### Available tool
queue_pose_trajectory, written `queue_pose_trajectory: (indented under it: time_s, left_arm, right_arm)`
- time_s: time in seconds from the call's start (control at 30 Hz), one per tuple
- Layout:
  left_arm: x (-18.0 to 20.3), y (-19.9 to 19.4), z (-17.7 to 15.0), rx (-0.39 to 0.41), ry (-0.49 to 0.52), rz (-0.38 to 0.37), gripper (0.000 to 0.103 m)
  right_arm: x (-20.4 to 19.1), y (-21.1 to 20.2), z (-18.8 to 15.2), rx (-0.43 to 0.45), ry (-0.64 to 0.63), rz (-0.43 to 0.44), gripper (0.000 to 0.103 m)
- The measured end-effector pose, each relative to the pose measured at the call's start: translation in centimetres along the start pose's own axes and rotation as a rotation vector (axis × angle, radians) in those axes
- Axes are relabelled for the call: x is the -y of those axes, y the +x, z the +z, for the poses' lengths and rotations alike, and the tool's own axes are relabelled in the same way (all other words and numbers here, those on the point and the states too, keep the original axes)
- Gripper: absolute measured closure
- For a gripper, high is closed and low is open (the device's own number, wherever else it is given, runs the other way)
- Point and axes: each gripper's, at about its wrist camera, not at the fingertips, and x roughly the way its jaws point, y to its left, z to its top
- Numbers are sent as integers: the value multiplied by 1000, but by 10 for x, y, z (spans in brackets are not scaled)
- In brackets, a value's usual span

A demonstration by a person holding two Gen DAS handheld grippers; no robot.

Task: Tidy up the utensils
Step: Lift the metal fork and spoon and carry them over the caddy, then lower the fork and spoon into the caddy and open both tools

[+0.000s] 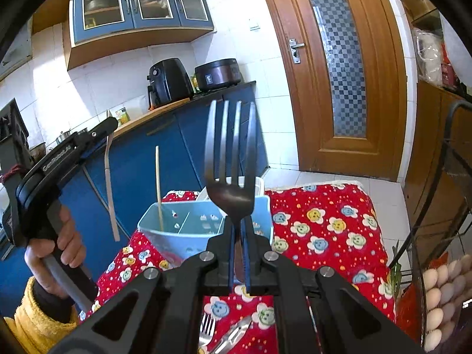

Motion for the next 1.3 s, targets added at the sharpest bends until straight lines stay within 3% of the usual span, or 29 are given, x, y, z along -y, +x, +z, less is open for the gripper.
queue_pose_trajectory:
  time_s: [0.57,0.93,1.3]
  left_arm:
    - [-20,59,-34,30,-48,125,76]
    - [-21,63,-52,-8,-24,120,76]
    - [-19,62,-66,-51,11,91,75]
  right_arm:
    - [8,55,28,-52,-26,-44,97]
    - [11,63,40,-30,-24,-52,97]
    - [11,97,16,-130,-22,-64,93]
